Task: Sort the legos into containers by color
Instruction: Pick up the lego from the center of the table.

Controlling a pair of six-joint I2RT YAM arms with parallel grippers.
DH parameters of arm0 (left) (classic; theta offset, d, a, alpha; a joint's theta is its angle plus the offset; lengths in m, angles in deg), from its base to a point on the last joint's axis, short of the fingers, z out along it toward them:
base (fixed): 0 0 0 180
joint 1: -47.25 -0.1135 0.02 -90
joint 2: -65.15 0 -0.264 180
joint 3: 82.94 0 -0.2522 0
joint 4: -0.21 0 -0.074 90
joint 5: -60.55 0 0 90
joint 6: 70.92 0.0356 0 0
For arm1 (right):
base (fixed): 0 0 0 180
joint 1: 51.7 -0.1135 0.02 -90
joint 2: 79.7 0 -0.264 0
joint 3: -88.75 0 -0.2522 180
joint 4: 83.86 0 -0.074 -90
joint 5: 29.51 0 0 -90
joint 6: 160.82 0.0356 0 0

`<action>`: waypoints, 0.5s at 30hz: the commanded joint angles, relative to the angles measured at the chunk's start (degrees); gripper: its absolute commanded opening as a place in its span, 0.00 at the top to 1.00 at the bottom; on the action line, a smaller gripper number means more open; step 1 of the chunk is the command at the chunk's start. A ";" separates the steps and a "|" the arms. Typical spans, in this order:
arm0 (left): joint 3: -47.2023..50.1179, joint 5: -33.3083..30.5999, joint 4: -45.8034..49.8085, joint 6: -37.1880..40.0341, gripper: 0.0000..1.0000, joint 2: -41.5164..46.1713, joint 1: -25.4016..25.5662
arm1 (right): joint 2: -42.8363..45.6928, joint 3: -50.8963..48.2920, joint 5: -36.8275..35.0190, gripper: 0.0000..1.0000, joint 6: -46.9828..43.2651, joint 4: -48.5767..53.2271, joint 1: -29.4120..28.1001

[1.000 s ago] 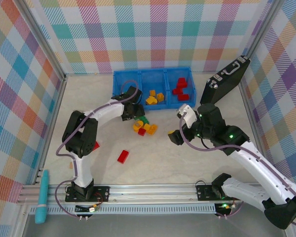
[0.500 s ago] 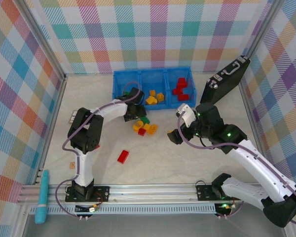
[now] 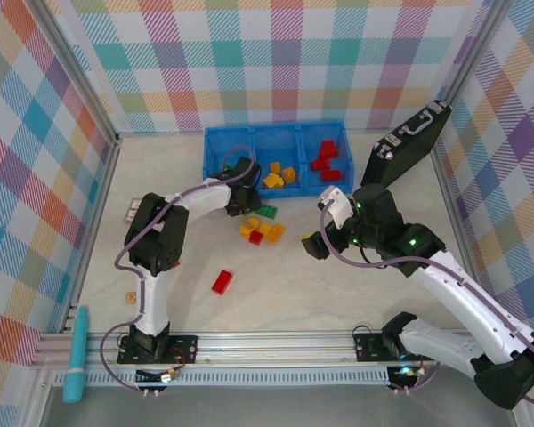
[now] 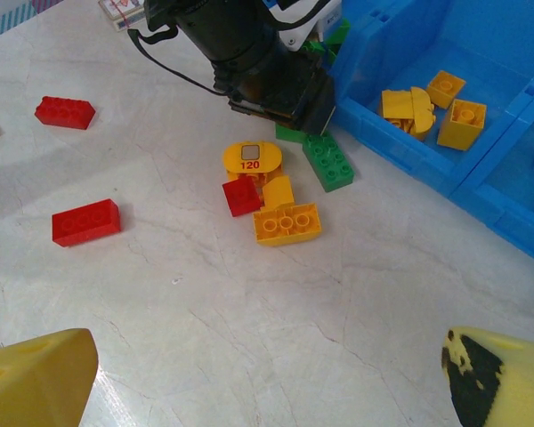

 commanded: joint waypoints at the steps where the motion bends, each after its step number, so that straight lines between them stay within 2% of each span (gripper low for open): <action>1: 3.18 0.27 1.98 0.08 0.57 0.40 0.12 | 0.62 -0.87 0.61 0.01 0.44 -1.78 0.22; 8: 5.87 -0.49 4.58 0.54 0.61 5.14 0.12 | 1.28 -1.20 0.17 0.01 0.52 -1.87 0.22; 15: 0.61 -5.64 9.30 3.62 0.60 11.37 -0.04 | 1.37 -1.33 0.09 0.01 0.69 -1.32 0.22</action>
